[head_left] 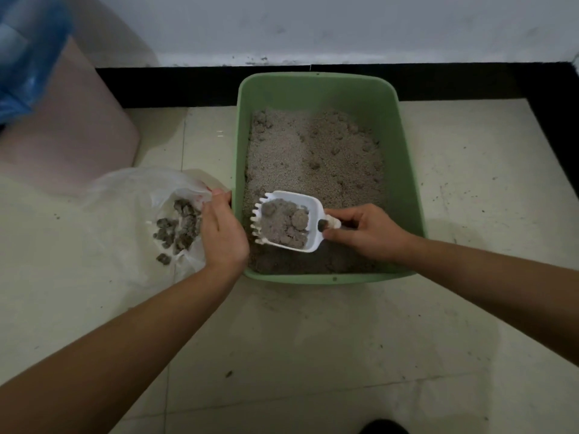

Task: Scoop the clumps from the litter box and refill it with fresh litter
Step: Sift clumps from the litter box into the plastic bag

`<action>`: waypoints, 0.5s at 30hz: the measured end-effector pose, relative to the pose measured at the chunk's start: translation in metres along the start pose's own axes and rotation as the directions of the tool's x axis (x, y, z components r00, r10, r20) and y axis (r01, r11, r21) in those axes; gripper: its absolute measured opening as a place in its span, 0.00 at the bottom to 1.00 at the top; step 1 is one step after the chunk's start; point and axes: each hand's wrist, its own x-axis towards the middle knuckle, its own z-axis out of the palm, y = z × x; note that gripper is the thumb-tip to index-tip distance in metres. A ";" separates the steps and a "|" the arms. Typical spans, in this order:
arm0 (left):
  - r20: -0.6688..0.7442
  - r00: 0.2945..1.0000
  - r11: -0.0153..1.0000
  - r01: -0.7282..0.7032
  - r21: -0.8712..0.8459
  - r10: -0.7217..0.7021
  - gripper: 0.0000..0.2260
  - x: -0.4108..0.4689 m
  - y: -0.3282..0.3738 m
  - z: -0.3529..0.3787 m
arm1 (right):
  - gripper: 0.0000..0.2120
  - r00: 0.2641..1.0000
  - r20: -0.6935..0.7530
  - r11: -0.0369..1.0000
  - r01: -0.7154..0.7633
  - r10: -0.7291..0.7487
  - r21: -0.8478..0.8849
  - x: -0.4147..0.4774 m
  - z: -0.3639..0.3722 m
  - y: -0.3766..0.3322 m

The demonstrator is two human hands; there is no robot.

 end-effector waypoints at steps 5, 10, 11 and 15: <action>-0.007 1.000 1.000 0.029 -0.005 -0.029 0.36 -0.001 0.000 0.000 | 0.18 0.999 0.005 0.999 0.049 -0.049 0.006 0.000 0.011 -0.002; -0.006 1.000 1.000 0.009 0.001 -0.009 0.33 -0.004 0.006 -0.001 | 0.19 0.998 -0.043 0.998 0.054 -0.053 0.014 0.009 0.007 -0.008; -0.011 1.000 1.000 0.014 -0.003 -0.014 0.33 -0.005 0.007 -0.001 | 0.19 0.997 -0.041 0.998 0.060 -0.059 0.014 0.011 0.009 -0.008; -0.014 1.000 1.000 0.013 0.001 -0.013 0.32 -0.007 0.008 -0.002 | 0.19 0.991 -0.102 0.997 0.081 -0.082 -0.019 0.015 0.007 -0.009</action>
